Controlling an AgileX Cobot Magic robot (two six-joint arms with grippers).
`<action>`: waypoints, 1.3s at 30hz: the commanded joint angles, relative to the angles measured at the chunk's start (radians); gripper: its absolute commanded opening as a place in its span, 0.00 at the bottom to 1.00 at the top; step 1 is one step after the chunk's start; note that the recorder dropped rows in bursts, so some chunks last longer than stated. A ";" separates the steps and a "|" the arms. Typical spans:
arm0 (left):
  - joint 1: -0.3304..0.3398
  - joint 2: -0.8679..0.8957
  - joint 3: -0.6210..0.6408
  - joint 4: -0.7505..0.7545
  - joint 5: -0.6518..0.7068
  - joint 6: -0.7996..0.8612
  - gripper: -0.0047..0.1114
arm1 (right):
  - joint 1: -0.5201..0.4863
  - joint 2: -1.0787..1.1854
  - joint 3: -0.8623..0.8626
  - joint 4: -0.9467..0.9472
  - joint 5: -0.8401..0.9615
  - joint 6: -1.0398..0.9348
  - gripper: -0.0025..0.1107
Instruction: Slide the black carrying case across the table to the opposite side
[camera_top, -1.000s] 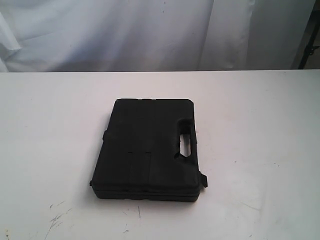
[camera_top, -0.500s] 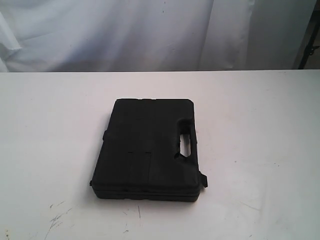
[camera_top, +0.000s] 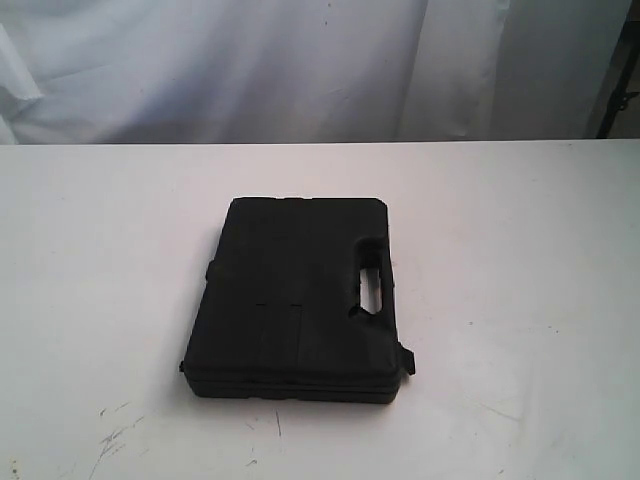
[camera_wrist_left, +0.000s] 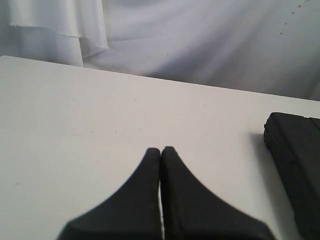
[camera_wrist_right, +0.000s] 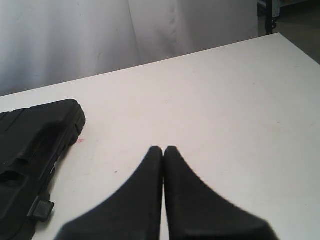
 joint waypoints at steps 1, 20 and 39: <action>0.002 -0.005 0.005 0.004 -0.005 -0.005 0.04 | 0.004 -0.001 0.004 0.003 -0.001 -0.004 0.02; 0.002 -0.005 0.005 0.004 -0.005 -0.005 0.04 | 0.004 -0.001 0.004 0.003 -0.001 -0.004 0.02; 0.002 -0.005 0.005 0.004 -0.005 -0.005 0.04 | 0.004 -0.001 0.004 -0.027 -0.172 -0.025 0.02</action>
